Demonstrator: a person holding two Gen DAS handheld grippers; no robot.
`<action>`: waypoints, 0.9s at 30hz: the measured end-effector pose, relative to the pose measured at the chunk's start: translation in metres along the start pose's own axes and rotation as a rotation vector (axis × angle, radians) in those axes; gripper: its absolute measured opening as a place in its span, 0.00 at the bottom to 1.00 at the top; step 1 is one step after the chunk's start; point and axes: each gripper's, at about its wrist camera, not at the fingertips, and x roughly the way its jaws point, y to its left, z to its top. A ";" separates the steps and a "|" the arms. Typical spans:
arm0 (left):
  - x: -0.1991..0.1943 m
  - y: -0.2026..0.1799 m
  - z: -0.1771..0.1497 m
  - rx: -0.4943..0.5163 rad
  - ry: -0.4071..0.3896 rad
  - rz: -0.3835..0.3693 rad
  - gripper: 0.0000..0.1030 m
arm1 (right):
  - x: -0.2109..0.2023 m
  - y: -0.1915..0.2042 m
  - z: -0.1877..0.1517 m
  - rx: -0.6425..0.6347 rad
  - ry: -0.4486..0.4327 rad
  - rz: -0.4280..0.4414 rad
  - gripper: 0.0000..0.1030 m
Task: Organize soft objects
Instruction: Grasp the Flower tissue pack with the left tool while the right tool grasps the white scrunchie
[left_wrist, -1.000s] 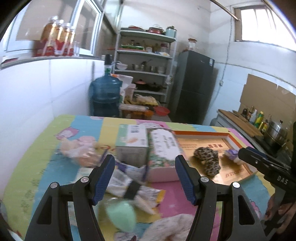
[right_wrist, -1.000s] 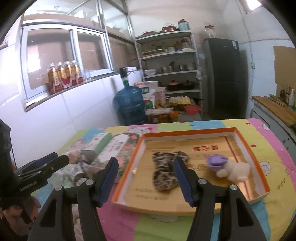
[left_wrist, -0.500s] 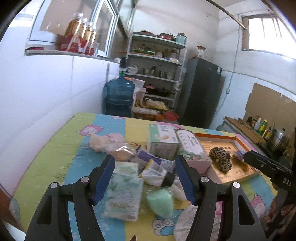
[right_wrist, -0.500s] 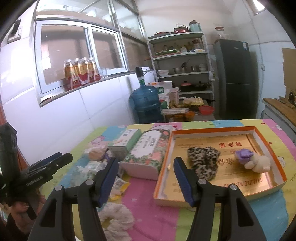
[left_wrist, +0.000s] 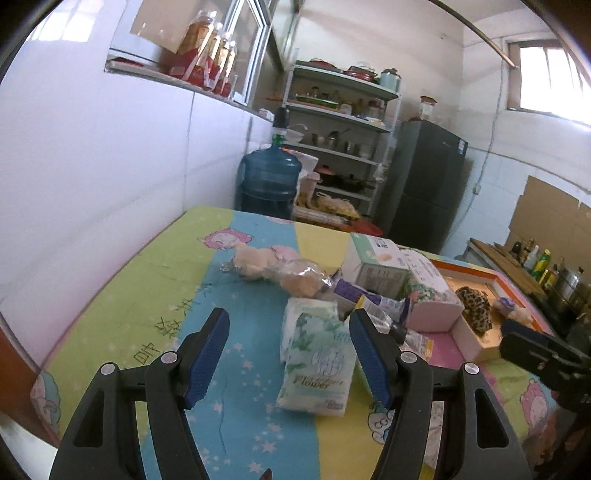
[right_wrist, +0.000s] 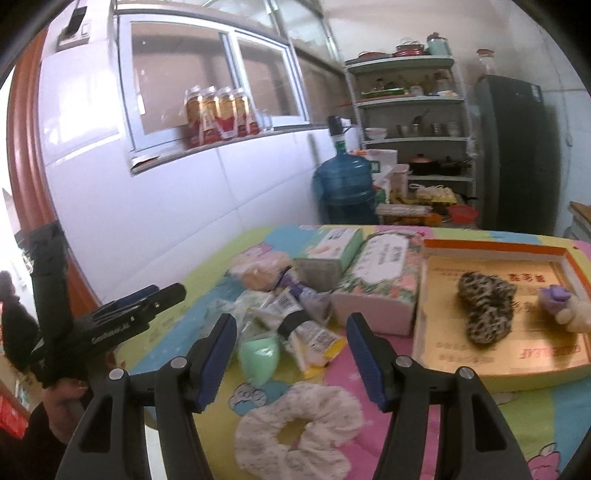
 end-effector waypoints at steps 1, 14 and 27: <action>0.001 0.001 -0.002 0.006 0.002 -0.019 0.67 | 0.002 0.001 -0.003 0.001 0.009 -0.003 0.60; 0.043 -0.012 -0.033 0.083 0.146 -0.127 0.67 | 0.013 -0.007 -0.016 0.037 0.047 -0.035 0.60; 0.070 -0.017 -0.036 0.098 0.208 -0.139 0.67 | 0.020 -0.015 -0.025 0.063 0.075 -0.046 0.60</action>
